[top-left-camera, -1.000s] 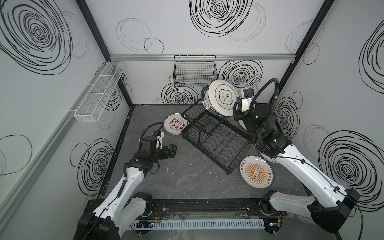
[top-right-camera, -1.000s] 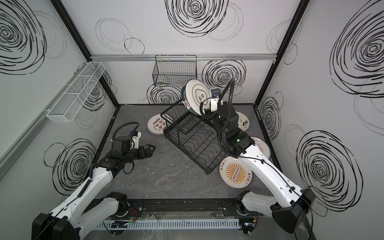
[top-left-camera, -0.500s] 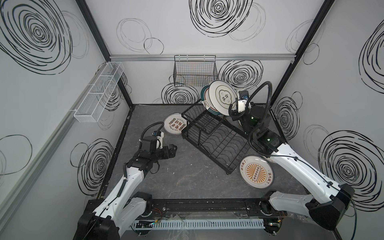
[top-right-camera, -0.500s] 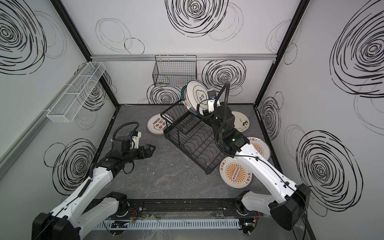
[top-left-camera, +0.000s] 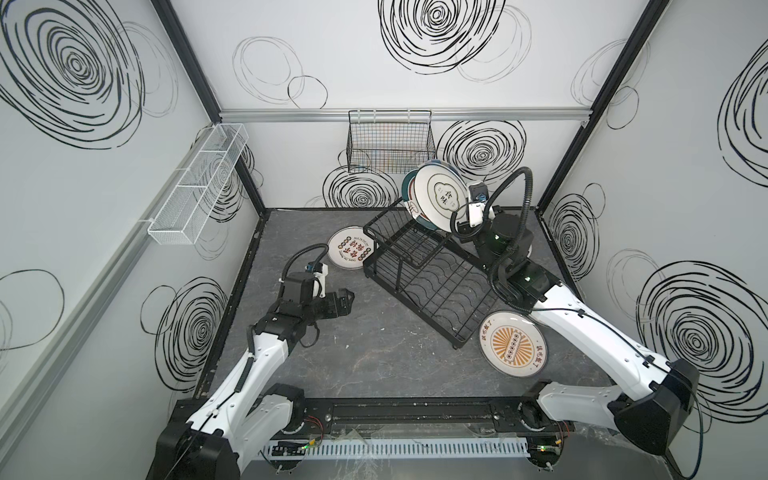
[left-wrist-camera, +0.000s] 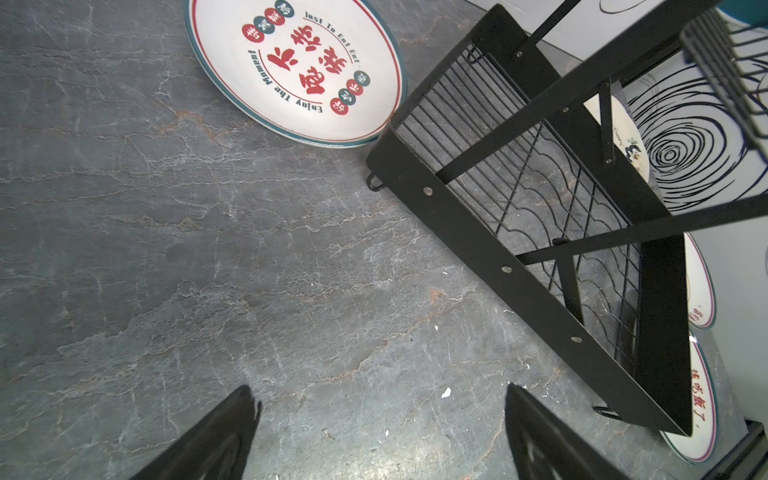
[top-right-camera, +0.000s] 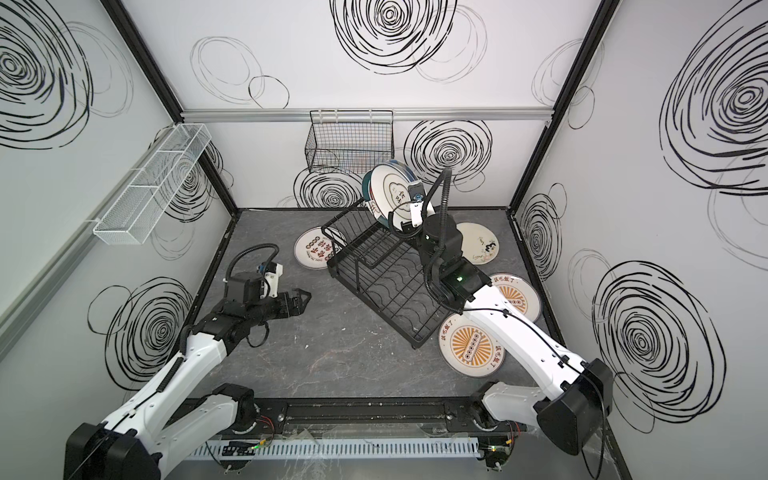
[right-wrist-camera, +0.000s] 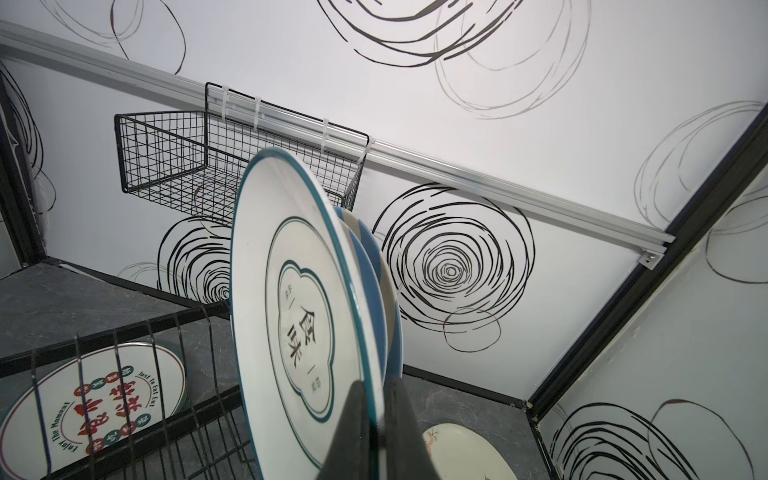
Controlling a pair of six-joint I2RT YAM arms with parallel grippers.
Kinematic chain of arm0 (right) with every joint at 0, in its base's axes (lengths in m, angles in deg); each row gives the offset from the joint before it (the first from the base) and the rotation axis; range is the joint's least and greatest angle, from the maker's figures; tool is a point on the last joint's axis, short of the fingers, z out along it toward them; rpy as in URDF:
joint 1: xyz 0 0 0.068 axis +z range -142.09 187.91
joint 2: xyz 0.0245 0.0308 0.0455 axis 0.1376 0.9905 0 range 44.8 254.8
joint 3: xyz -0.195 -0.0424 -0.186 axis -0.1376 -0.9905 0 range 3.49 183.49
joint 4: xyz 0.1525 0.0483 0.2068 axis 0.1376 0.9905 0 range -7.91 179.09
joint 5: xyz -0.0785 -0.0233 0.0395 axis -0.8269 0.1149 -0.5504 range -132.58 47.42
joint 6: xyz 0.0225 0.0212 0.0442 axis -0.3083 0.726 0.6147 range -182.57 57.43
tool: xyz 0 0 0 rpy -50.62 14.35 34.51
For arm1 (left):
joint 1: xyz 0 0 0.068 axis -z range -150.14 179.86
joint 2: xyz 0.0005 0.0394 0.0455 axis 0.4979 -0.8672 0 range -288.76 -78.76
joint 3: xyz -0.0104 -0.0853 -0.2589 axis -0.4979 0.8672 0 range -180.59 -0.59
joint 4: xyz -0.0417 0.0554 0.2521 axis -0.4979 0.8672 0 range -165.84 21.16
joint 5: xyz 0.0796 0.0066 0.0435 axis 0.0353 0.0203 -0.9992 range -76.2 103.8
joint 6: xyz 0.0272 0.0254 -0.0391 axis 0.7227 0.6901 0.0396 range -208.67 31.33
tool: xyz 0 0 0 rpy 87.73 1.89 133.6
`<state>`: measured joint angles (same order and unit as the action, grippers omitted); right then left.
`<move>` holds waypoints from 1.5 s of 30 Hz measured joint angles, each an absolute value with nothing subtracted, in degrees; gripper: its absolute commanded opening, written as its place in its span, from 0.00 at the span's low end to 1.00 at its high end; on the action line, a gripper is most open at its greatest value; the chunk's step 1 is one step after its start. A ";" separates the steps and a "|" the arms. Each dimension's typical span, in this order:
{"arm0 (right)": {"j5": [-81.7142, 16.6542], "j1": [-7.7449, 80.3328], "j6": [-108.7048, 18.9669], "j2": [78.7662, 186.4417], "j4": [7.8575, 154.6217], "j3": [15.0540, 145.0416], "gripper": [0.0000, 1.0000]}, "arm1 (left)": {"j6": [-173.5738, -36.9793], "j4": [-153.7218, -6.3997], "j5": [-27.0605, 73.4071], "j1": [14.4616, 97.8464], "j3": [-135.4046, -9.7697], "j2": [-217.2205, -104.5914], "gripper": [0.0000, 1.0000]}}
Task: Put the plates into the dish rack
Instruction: 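Lower the white plate into the rack slot beside the other plates with the right gripper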
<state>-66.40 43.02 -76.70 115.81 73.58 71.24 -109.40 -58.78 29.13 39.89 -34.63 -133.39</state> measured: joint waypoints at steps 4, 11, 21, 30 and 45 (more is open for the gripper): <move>-66.42 42.98 -77.60 116.33 72.42 71.20 0.00 | -109.40 -58.76 29.13 39.89 -34.63 -133.39 0.96; -67.27 42.39 -79.37 116.99 71.96 71.15 0.00 | -109.40 -58.76 29.16 39.82 -34.63 -133.61 0.96; -66.81 42.39 -78.23 116.96 71.98 70.50 0.00 | -109.38 -58.76 29.20 39.82 -34.63 -133.94 0.96; -65.78 42.57 -77.05 118.41 71.92 70.24 0.00 | -109.34 -58.78 29.20 39.82 -34.63 -133.94 0.96; -63.77 42.76 -77.81 125.49 71.24 73.19 0.00 | -109.18 -58.76 29.22 39.73 -34.63 -134.16 0.96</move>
<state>-63.77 42.76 -77.81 125.49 71.24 73.19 -109.18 -58.76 29.22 39.73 -34.63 -134.16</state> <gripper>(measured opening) 0.083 0.960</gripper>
